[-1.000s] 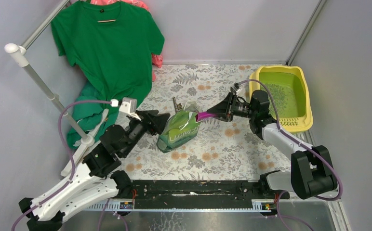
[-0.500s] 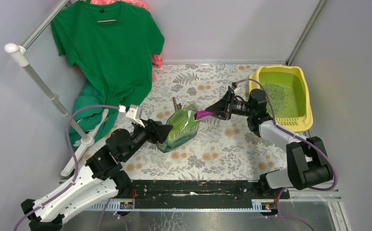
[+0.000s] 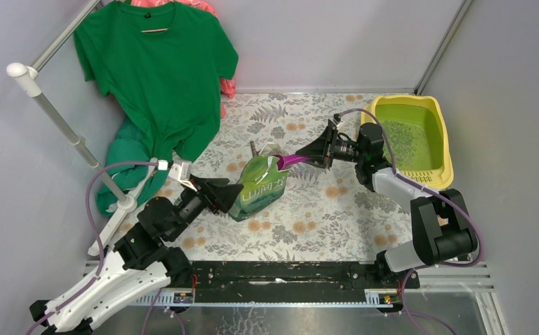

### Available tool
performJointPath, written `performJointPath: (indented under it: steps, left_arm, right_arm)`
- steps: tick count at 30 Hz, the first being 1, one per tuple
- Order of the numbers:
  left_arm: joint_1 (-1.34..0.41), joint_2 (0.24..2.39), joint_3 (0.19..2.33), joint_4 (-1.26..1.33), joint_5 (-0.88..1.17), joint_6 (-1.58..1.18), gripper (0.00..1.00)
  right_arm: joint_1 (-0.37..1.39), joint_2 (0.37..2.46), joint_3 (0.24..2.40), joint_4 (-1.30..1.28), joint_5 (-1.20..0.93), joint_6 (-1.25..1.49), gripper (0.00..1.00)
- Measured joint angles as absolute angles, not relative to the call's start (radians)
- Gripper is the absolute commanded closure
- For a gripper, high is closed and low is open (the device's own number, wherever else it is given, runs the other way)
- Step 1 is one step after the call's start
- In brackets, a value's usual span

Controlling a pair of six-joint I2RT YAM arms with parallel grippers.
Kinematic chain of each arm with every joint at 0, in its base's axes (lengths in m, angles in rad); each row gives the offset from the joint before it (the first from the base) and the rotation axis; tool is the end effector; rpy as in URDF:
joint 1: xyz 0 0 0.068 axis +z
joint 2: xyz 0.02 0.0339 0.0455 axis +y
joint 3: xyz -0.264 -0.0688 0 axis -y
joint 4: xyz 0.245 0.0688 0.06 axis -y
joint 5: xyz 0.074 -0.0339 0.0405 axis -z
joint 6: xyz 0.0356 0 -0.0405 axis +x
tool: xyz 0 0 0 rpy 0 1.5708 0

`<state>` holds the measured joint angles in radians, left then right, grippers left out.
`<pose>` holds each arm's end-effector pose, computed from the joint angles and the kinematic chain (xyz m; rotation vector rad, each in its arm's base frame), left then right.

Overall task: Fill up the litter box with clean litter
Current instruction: 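Scoop the cat litter from the cat litter bag.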

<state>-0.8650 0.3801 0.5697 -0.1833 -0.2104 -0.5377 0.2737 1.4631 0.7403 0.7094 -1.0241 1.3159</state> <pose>0.0789 -0.0811 0.3172 0.0949 1.6404 -0.9292 0.2879 0.1124 0.2577 0.0296 2.0049 1.9252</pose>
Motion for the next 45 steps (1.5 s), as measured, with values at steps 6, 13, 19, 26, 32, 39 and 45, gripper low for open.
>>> performJointPath:
  steps: [6, 13, 19, 26, 32, 39, 45]
  left_arm:
    - [-0.865, 0.397, 0.527, -0.184, -0.179, -0.544, 0.34]
    - [-0.865, 0.461, 0.521, -0.174, -0.164, -0.540, 0.34]
    - [-0.865, 0.543, 0.521, -0.147, -0.177, -0.513, 0.34]
    - [-0.869, 0.649, 0.525, -0.082, -0.223, -0.448, 0.88]
    - [-0.869, 0.693, 0.555, -0.078, -0.270, -0.401, 1.00]
    - [-0.869, 0.725, 0.580, -0.086, -0.335, -0.355, 1.00]
    - [-0.790, 0.728, 0.582, -0.075, -0.309, -0.341, 1.00]
  right_arm:
    - [0.274, 1.471, 0.751, 0.710, -1.028, 1.316, 1.00]
    - [0.275, 1.480, 0.754, 0.718, -1.033, 1.318, 1.00]
    - [0.278, 1.493, 0.754, 0.732, -1.034, 1.323, 1.00]
    - [0.279, 1.494, 0.754, 0.738, -1.034, 1.322, 1.00]
    - [0.279, 1.494, 0.754, 0.731, -1.026, 1.322, 1.00]
    - [0.280, 1.499, 0.760, 0.722, -1.002, 1.319, 1.00]
    - [0.282, 1.504, 0.804, 0.671, -0.962, 1.295, 1.00]
